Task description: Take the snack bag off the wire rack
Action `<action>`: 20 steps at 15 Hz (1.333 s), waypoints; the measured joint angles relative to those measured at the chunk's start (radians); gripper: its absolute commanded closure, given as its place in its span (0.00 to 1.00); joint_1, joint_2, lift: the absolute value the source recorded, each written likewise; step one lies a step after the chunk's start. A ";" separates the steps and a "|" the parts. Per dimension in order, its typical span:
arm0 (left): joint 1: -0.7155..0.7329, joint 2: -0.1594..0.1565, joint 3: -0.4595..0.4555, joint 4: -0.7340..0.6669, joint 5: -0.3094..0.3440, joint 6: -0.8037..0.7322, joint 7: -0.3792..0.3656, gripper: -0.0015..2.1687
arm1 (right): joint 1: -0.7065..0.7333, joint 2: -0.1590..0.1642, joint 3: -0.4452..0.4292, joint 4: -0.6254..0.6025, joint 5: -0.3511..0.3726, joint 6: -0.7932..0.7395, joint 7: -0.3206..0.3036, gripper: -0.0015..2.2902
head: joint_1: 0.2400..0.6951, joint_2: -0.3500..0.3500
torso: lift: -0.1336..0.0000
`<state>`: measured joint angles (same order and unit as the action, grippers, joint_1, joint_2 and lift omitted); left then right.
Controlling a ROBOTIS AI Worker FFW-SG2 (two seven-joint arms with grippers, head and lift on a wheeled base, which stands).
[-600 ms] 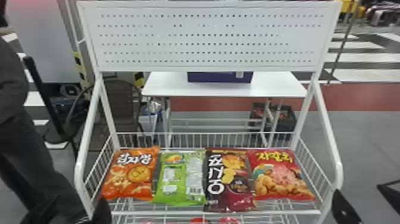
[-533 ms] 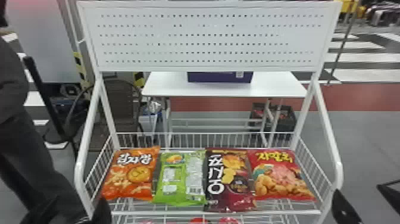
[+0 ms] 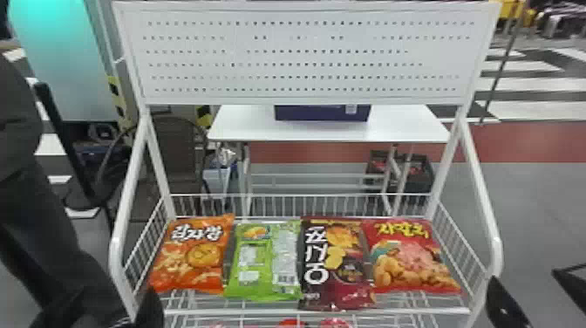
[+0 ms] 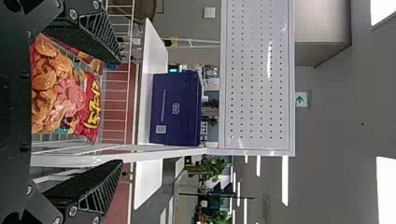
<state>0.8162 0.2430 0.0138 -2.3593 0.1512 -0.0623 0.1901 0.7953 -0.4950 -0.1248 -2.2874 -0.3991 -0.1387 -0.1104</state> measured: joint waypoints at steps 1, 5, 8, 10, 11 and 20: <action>0.002 -0.001 0.000 -0.001 0.000 -0.003 0.000 0.09 | -0.008 0.000 0.007 0.007 -0.002 0.000 0.000 0.07 | 0.57 0.50 | 1.00; 0.010 -0.006 -0.014 -0.006 -0.007 -0.015 -0.006 0.09 | -0.187 0.030 0.129 0.119 0.034 0.063 0.000 0.07 | 0.57 0.50 | 1.00; 0.015 -0.003 -0.018 -0.006 -0.009 -0.020 -0.005 0.09 | -0.386 0.081 0.234 0.255 0.073 0.178 0.003 0.07 | 0.57 0.50 | 1.00; 0.027 0.001 -0.012 -0.006 -0.009 -0.039 -0.004 0.09 | -0.496 0.108 0.287 0.343 0.085 0.238 0.003 0.07 | 0.57 0.50 | 1.00; 0.034 0.002 -0.008 -0.009 -0.009 -0.047 -0.004 0.09 | -0.546 0.122 0.310 0.389 0.088 0.256 0.003 0.07 | 0.57 0.50 | 1.00; 0.059 0.004 0.001 -0.021 -0.011 -0.064 -0.005 0.09 | -0.738 0.164 0.380 0.668 0.103 0.281 -0.010 0.07 | 0.57 0.50 | 1.00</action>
<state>0.8749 0.2470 0.0153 -2.3799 0.1398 -0.1263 0.1856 0.0572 -0.3313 0.2556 -1.6192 -0.2961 0.1427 -0.1207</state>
